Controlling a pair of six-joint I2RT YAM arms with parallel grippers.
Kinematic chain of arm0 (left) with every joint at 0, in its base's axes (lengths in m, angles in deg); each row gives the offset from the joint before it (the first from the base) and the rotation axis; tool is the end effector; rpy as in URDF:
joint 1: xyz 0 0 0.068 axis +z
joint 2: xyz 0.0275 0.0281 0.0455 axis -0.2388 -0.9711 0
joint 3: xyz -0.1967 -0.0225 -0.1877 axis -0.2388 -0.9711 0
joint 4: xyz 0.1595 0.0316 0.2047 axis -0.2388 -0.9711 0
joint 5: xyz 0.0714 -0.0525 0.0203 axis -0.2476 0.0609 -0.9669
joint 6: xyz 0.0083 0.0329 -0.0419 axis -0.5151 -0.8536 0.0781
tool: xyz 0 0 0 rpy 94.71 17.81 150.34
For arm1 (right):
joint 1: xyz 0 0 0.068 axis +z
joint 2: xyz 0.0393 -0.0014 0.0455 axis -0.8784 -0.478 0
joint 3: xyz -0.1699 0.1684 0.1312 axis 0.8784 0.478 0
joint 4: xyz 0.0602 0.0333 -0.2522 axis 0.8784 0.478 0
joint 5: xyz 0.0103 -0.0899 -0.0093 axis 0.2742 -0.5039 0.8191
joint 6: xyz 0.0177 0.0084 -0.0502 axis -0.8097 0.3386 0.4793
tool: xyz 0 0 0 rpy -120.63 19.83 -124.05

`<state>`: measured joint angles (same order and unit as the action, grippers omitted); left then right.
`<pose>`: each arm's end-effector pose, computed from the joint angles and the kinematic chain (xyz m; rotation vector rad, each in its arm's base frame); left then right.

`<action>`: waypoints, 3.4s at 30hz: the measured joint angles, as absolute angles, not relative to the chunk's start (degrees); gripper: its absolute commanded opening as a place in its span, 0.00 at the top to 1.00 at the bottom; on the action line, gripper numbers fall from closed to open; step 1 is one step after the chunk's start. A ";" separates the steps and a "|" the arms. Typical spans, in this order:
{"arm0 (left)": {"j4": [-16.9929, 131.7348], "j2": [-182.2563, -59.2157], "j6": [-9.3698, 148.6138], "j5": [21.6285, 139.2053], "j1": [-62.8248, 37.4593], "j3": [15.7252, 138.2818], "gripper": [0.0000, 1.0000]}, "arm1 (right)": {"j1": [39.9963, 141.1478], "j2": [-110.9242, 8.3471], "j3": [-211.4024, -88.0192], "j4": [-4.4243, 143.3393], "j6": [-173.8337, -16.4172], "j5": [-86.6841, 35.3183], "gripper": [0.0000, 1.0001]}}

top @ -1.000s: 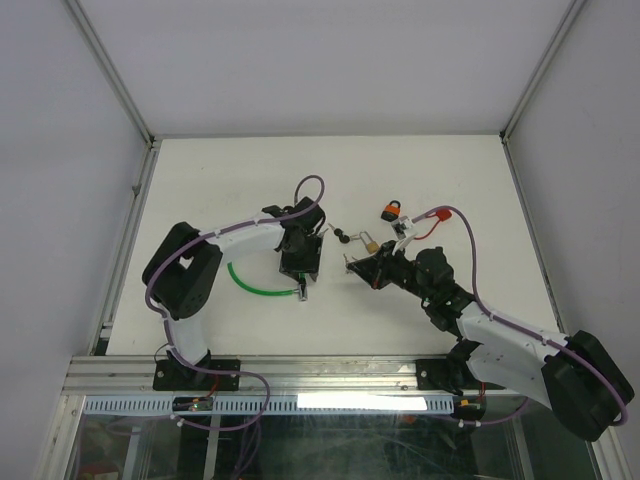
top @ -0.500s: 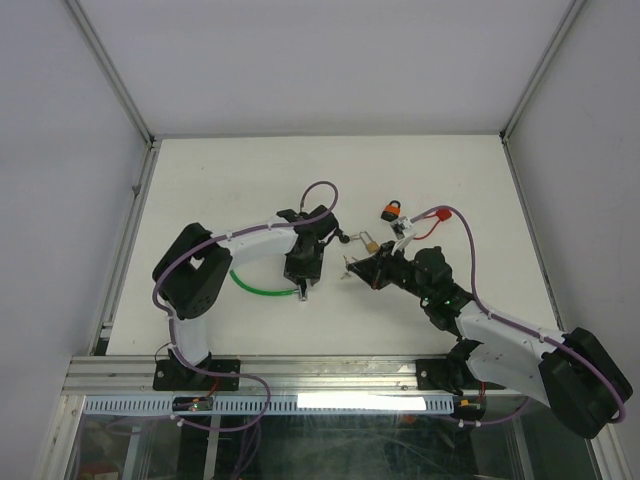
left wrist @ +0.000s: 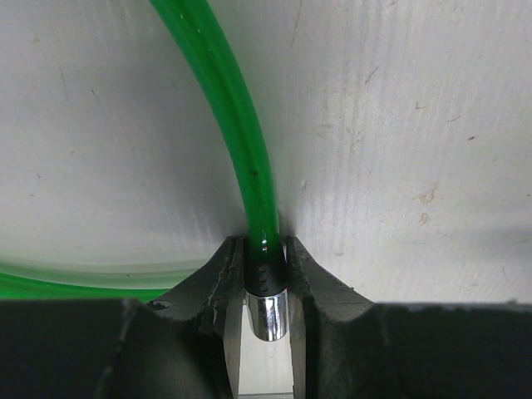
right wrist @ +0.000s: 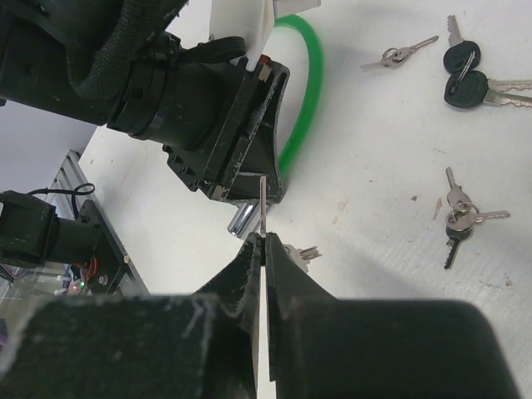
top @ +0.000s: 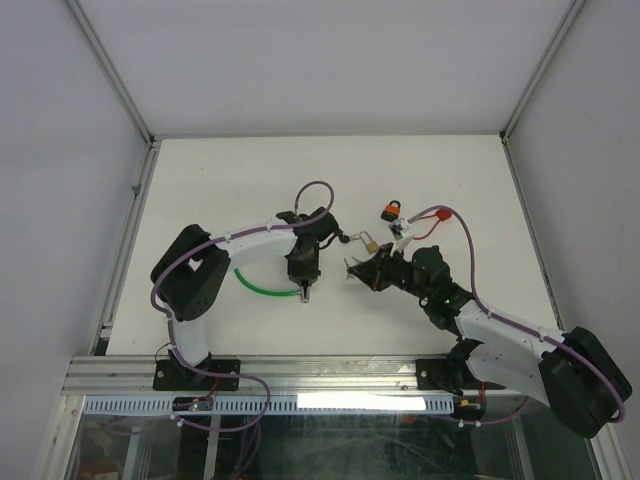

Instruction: Unlock with the key

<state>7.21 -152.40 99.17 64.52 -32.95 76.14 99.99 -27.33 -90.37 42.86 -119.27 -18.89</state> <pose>0.2385 -0.2468 0.1627 0.1355 2.9686 0.0313 0.1557 0.1354 0.1927 -0.3189 1.9353 1.0597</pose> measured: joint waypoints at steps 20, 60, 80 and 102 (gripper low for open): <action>25.64 -140.24 115.08 74.37 -25.49 64.80 1.00 | 100.01 -31.61 -96.40 49.68 -122.18 -11.98 1.00; 39.65 -131.13 120.21 80.65 -21.34 55.77 1.00 | 101.69 -49.34 -97.23 37.51 -131.99 -6.10 1.00; 40.31 -131.13 120.21 81.22 -21.34 55.47 1.00 | 101.69 -48.90 -97.23 37.36 -132.45 -6.91 1.00; 40.39 -130.65 120.26 81.19 -21.32 55.44 1.00 | 101.72 -47.40 -97.21 37.42 -133.08 -7.59 1.00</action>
